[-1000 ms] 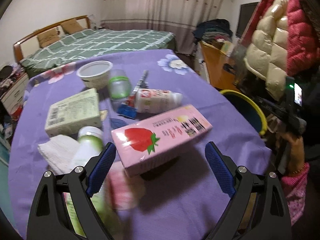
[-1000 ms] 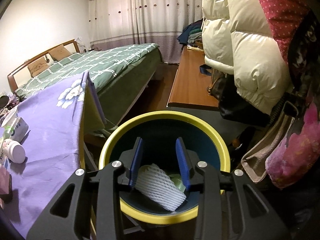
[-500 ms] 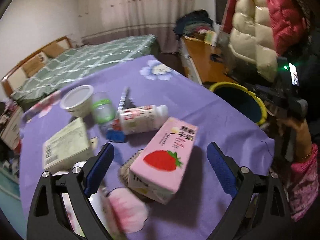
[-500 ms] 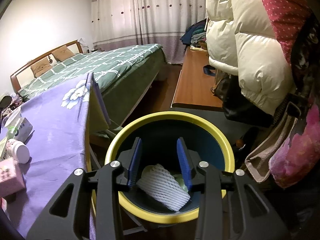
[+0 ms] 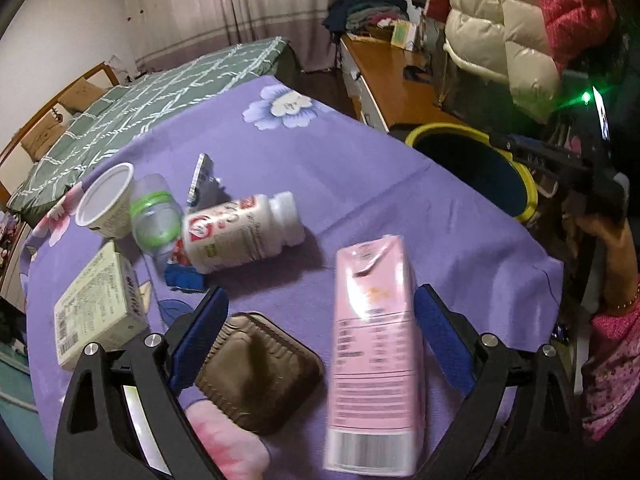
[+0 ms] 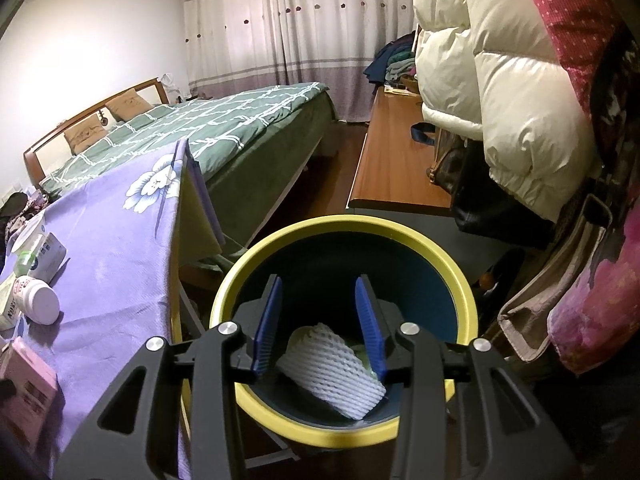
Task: Collect trash
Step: 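Grasp the pink strawberry milk carton with the left gripper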
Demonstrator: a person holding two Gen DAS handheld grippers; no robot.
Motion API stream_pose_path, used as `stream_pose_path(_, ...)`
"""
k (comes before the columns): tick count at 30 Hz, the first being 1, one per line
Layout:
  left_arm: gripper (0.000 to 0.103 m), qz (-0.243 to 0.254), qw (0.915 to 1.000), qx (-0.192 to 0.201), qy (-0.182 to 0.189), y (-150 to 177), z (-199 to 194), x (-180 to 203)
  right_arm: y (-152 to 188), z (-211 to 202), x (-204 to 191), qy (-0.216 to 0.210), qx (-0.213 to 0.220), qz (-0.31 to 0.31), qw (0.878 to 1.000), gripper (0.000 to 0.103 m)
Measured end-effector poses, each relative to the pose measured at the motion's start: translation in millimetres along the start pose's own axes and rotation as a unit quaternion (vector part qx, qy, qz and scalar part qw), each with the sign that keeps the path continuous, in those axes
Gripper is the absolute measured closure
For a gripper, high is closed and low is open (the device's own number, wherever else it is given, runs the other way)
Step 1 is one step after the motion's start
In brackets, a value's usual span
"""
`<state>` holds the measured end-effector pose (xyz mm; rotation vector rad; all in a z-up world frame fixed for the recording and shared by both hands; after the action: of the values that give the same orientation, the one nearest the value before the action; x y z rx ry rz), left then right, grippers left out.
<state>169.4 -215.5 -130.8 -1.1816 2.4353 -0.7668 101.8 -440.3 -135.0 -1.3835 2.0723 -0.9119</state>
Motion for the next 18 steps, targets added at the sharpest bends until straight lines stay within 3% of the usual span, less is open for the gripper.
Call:
stream_pose_path(9, 0.011, 0.011, 0.9998, -0.013, 0.011, 4, 7, 19, 0, 0, -1, -0.006, -0.001, 0.001, 1.000, 0.066)
stream_pose_path(12, 0.025, 0.008, 0.9996, -0.022, 0.013, 5, 12, 22, 0, 0, -1, -0.008, 0.000, 0.001, 1.000, 0.065)
stream_pose_path(18, 0.064, 0.003, 0.9990, -0.034, 0.028, 8, 18, 26, -1, -1, 0, -0.009, 0.001, 0.003, 1.000, 0.065)
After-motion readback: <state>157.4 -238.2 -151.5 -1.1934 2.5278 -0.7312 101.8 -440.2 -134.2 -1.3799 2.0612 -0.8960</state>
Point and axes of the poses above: each gripper's, at about its wrist camera, not at the fingertips, and z roughly the way its jaws point, x to its right, y to its underside, the point moved 2 cm from there along z, roughly the way its jaws point, and after that the axes turned 2 degrees about -z, right-handed, at the moved point
